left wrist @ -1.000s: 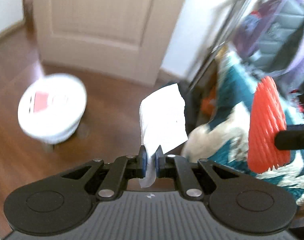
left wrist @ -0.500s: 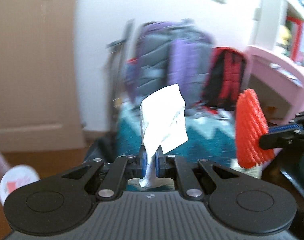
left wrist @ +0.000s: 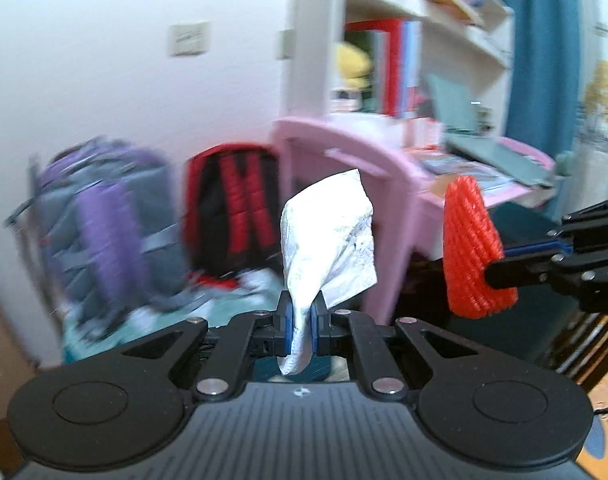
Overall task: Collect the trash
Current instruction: 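Carry the white paper and orange foam net in both tools to the wastebasket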
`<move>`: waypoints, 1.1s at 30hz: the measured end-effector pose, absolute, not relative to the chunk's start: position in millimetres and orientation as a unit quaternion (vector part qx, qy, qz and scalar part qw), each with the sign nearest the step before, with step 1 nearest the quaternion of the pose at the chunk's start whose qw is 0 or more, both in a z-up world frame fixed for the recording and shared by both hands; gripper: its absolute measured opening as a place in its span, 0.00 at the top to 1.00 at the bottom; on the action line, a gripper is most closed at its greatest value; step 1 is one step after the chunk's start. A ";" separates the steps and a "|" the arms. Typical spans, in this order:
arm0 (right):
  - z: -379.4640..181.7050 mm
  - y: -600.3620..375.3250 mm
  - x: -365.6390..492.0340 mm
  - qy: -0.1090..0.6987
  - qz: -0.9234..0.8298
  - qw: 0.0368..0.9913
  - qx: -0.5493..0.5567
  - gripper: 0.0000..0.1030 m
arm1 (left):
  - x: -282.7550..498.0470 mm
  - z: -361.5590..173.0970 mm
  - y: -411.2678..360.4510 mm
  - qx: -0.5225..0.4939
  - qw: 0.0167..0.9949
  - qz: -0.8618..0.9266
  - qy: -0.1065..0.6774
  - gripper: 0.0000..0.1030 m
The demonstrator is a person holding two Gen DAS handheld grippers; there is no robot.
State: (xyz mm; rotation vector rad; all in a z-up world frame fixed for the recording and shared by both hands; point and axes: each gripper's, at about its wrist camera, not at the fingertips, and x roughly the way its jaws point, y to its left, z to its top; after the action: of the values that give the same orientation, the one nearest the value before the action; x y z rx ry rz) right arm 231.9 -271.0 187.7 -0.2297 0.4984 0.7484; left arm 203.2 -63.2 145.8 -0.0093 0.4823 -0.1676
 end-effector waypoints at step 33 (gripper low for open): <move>126.2 -542.6 321.6 0.340 0.117 0.931 -0.064 0.92 | 381.4 129.4 -441.4 0.141 0.881 -0.292 0.345 0.92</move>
State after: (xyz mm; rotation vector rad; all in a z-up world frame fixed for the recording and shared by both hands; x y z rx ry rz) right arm 321.6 -542.6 126.2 -0.1312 0.6963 0.2387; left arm 381.4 -441.4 129.4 0.2934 0.7194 -0.6078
